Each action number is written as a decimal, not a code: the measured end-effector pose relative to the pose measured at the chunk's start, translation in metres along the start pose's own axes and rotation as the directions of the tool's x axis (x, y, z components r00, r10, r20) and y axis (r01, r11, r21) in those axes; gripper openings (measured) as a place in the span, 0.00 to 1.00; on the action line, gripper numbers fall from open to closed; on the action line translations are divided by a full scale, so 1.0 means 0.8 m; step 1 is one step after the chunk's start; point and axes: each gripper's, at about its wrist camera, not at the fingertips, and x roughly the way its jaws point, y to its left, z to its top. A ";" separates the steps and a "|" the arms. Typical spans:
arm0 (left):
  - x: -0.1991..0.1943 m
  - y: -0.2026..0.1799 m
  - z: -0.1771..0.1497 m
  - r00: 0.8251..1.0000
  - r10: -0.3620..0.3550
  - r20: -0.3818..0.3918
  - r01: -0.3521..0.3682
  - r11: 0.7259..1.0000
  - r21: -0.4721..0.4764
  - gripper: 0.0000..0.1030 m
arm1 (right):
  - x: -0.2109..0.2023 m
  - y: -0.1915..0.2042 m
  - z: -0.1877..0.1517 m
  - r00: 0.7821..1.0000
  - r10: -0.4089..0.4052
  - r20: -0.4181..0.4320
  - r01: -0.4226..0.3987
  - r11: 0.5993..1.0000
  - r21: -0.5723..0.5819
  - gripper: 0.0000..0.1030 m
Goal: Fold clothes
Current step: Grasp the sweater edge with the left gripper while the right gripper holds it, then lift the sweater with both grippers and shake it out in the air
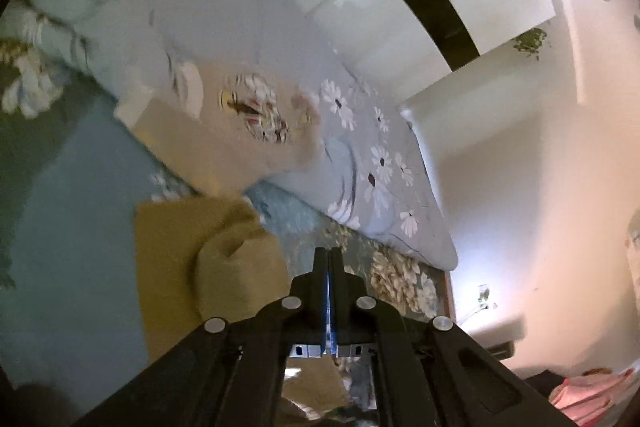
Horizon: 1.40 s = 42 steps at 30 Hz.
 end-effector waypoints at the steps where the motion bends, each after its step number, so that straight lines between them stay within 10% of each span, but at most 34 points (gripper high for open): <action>1: -0.004 0.003 0.000 1.000 0.005 0.000 -0.005 1.000 0.001 0.00 | -0.008 -0.009 0.006 1.000 -0.002 0.021 0.001 0.999 0.034 0.09; 10: 0.040 0.090 -0.057 0.981 0.115 -0.159 -0.135 0.983 -0.124 0.02 | -0.048 -0.031 0.030 0.994 0.016 0.111 -0.032 0.990 0.139 0.09; 18: 0.109 0.163 -0.125 0.940 0.155 -0.305 -0.231 0.945 -0.230 0.56 | -0.066 -0.032 0.030 0.990 0.048 0.134 -0.069 0.985 0.158 0.09; 27: 0.179 0.189 -0.146 0.923 0.075 -0.377 -0.223 0.903 -0.366 0.67 | -0.070 -0.032 0.035 0.988 0.081 0.135 -0.102 0.981 0.165 0.09; 37: 0.212 0.181 -0.140 0.915 0.026 -0.402 -0.195 0.902 -0.386 0.63 | -0.058 -0.026 0.031 0.991 0.092 0.102 -0.109 0.979 0.171 0.09; 41: 0.208 0.172 -0.135 0.914 0.040 -0.404 -0.192 0.920 -0.343 0.10 | -0.058 -0.025 0.028 0.991 0.095 0.099 -0.112 0.978 0.178 0.09; 42: 0.204 0.169 -0.133 0.917 0.040 -0.396 -0.184 0.924 -0.334 0.10 | -0.059 -0.025 0.028 0.990 0.096 0.100 -0.113 0.977 0.178 0.09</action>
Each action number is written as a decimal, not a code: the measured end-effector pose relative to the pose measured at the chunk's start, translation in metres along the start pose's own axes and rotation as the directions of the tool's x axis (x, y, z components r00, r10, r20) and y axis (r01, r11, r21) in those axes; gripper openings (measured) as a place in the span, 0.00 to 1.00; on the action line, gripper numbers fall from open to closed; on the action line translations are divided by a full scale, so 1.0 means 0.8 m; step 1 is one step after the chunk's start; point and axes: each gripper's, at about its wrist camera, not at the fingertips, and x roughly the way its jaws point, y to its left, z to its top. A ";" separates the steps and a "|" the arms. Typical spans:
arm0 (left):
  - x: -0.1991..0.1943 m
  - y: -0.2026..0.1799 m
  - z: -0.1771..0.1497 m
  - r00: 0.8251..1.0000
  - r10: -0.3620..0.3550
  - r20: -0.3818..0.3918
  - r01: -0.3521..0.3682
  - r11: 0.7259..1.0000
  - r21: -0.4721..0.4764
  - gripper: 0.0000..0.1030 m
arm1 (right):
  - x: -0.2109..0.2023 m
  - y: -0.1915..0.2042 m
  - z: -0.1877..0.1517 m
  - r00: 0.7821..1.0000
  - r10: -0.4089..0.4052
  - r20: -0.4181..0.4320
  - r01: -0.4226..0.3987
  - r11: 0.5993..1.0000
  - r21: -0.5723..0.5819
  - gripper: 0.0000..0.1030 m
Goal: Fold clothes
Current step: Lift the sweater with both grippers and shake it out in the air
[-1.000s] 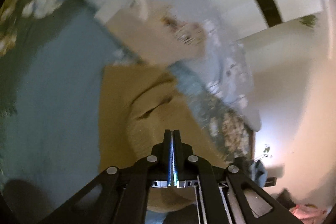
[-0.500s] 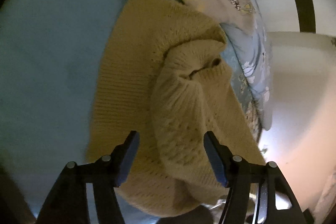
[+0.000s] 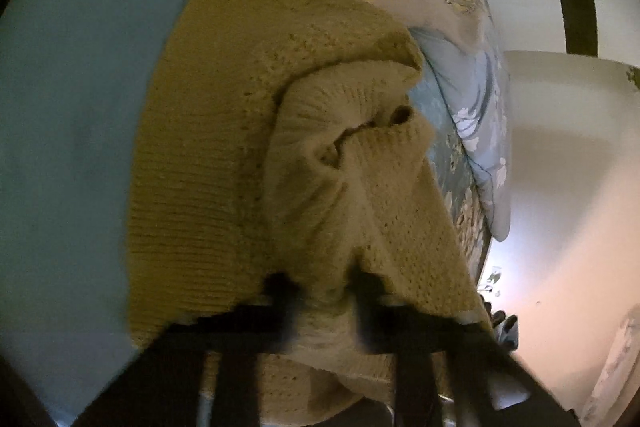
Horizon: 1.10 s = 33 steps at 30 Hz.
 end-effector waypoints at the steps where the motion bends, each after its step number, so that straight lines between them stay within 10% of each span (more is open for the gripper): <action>1: -0.008 -0.005 0.000 1.000 -0.014 0.014 0.014 1.000 0.014 0.10 | -0.001 0.000 0.000 1.000 0.000 0.003 0.000 1.000 -0.001 0.09; 7: -0.089 -0.053 -0.001 0.982 -0.146 0.119 0.131 0.983 0.128 0.09 | -0.020 0.001 0.012 0.998 -0.028 0.057 0.029 0.999 -0.019 0.09; 15: -0.257 -0.178 -0.030 0.902 -0.349 0.254 0.225 0.883 0.413 0.08 | -0.093 -0.007 0.064 0.966 -0.062 0.252 0.065 0.998 -0.005 0.08; 27: -0.486 -0.261 -0.140 0.732 -0.567 0.377 0.174 0.692 0.701 0.08 | -0.279 0.025 0.123 0.784 -0.006 0.621 0.045 0.998 -0.048 0.08; 33: -0.528 -0.215 -0.191 0.669 -0.611 0.422 0.170 0.679 0.714 0.08 | -0.331 0.047 0.086 0.717 0.041 0.696 0.046 0.993 -0.107 0.08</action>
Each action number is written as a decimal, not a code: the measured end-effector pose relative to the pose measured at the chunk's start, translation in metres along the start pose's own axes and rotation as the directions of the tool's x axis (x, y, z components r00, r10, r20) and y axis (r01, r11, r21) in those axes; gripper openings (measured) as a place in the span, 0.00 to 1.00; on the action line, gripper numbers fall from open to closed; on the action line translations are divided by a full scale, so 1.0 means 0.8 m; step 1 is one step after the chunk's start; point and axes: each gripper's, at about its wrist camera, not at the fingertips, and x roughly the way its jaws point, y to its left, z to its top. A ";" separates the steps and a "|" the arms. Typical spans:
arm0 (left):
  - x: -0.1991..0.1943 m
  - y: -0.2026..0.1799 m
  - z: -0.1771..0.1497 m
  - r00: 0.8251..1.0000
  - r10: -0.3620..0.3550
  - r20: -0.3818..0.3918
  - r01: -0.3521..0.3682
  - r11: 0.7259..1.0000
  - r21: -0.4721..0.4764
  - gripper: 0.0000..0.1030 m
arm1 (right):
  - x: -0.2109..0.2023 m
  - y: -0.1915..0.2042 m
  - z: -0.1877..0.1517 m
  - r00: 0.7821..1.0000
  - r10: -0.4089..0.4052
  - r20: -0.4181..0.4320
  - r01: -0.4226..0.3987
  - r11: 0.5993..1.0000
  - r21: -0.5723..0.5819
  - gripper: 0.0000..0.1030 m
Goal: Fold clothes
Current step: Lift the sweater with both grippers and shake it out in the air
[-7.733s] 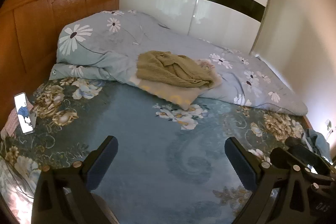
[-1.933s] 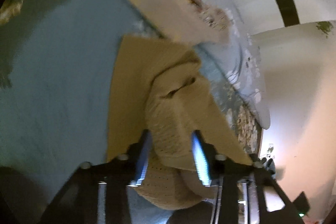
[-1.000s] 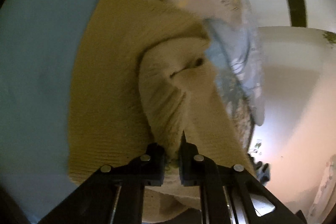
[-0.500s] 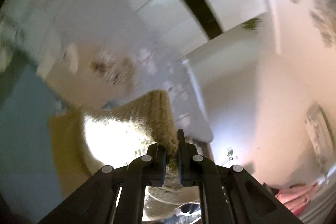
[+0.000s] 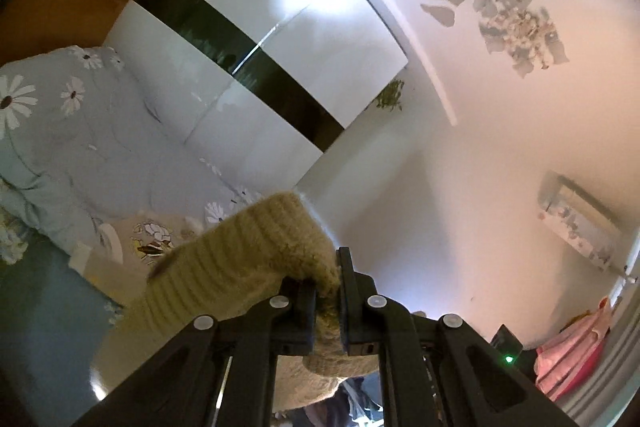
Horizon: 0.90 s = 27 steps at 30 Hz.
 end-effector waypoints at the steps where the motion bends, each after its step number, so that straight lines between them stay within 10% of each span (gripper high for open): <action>1: -0.010 0.001 -0.006 1.000 0.009 0.007 -0.009 1.000 0.003 0.09 | -0.009 0.005 0.000 1.000 0.007 0.008 -0.007 1.000 -0.015 0.08; 9: -0.034 0.024 -0.020 0.997 0.071 0.008 -0.071 0.997 -0.020 0.09 | -0.013 0.028 0.010 0.999 0.043 0.015 -0.042 0.996 -0.081 0.08; 14: 0.005 0.084 -0.031 0.982 0.176 -0.071 -0.182 0.979 -0.092 0.09 | 0.077 0.030 -0.020 0.985 0.074 -0.159 -0.082 0.996 -0.044 0.09; 27: 0.151 0.359 -0.142 0.874 0.313 -0.371 -0.460 0.776 -0.431 0.09 | 0.335 0.025 -0.198 0.794 0.121 -0.596 -0.075 0.992 0.100 0.09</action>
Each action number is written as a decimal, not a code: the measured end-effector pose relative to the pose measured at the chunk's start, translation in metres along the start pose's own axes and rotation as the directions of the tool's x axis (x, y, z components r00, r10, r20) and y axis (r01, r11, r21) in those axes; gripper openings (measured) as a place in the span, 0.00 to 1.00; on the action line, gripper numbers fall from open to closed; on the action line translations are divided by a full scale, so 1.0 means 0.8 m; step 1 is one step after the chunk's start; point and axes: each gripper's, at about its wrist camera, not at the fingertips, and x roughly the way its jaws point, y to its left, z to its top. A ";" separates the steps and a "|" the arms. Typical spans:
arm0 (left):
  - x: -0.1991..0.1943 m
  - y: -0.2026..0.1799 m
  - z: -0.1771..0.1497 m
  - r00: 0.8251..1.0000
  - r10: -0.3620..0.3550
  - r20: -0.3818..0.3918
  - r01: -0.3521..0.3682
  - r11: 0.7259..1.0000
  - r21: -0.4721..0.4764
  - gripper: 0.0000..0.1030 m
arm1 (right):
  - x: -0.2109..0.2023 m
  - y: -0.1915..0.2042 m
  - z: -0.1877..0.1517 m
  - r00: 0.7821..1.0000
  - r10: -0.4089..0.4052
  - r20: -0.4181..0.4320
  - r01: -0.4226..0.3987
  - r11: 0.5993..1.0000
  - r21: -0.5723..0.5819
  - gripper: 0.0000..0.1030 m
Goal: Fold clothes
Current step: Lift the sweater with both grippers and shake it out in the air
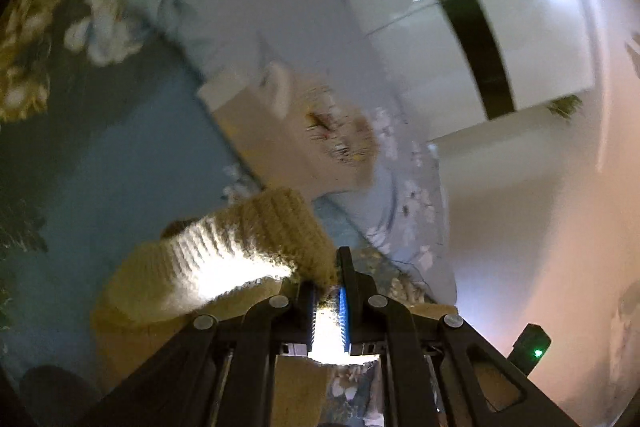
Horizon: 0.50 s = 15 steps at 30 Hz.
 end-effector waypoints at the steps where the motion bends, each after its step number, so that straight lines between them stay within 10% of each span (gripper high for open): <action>1: 0.013 0.008 0.006 1.000 0.002 -0.006 -0.002 1.000 -0.020 0.09 | 0.016 -0.003 0.001 1.000 -0.001 -0.017 0.001 1.000 0.004 0.09; 15: 0.188 0.024 0.156 0.992 0.109 -0.061 -0.112 0.992 -0.058 0.09 | 0.202 -0.026 0.121 0.988 -0.093 -0.123 0.094 0.996 -0.004 0.09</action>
